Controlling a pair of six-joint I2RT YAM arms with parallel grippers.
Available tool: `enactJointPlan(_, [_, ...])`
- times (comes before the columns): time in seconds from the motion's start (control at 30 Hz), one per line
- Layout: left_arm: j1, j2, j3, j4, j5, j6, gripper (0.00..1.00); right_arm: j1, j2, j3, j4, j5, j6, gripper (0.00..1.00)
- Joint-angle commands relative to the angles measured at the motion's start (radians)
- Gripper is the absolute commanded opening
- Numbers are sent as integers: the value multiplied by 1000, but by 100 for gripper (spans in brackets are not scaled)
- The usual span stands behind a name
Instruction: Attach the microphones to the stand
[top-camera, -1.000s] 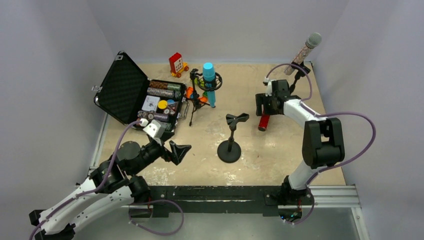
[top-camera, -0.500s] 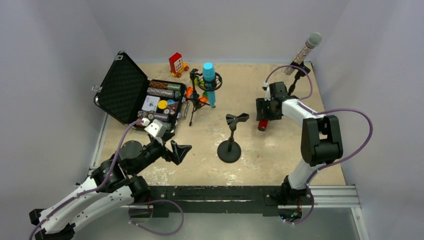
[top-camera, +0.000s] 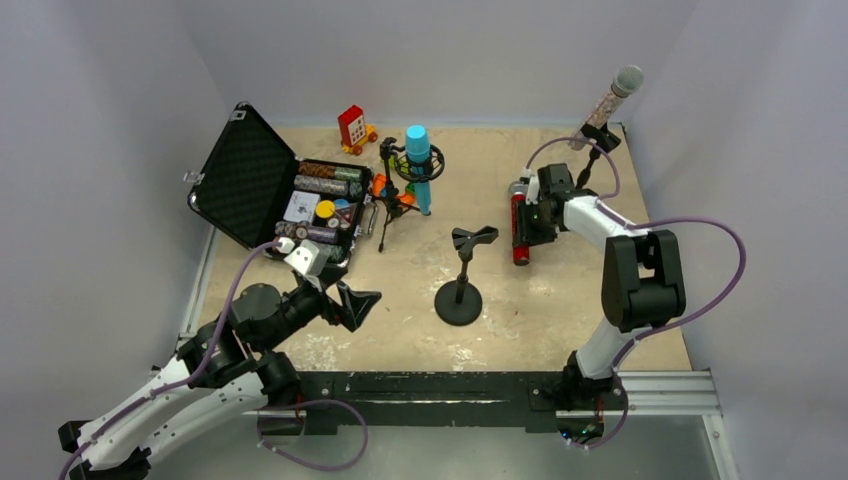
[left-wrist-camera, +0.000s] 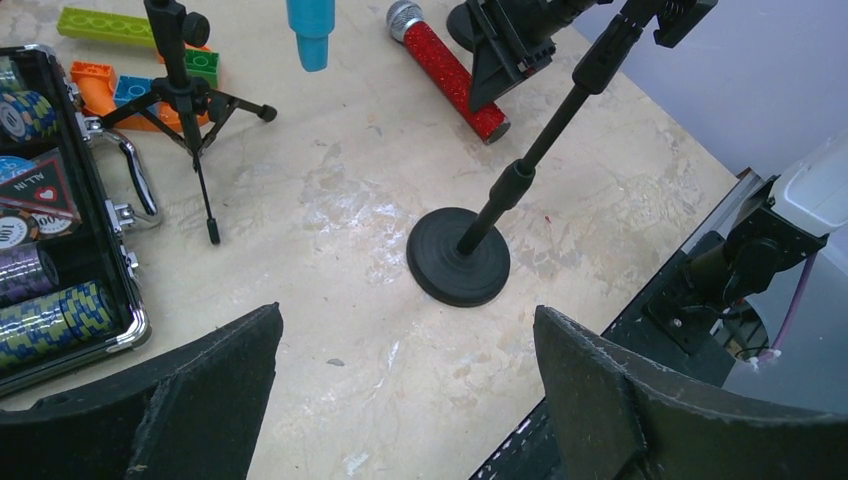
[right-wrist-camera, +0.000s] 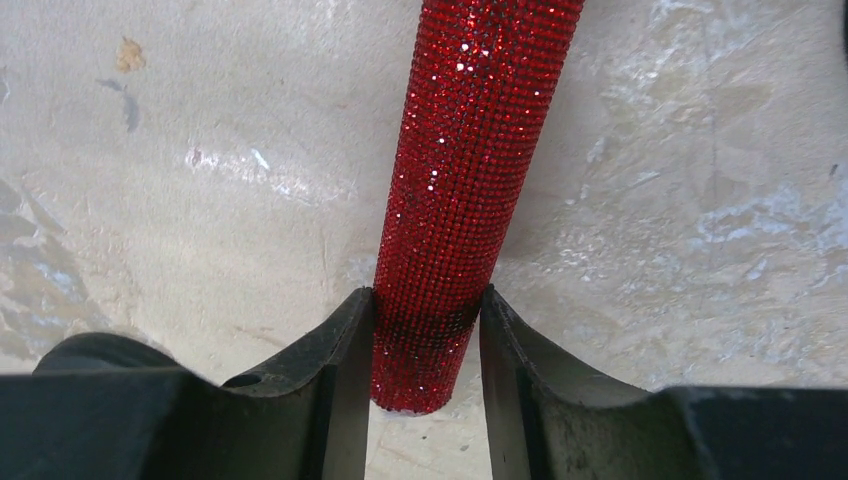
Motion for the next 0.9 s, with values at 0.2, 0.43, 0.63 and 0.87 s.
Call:
enactJointPlan(0.2, [4,-7,40,-7,30,-30,99,5,-114,-51,-177,-53,-318,28])
enactJointPlan(0.43, [4,4,42,11,43,-40,99,4,-126,-145,-158,74,-478,35])
enactJointPlan(0.63, [4,0,44,9,54,-51,99,4,-84,-147,-137,66,-473,53])
enactJointPlan(0.87, [3,-8,48,-4,54,-56,99,3,-27,-136,-112,66,-457,56])
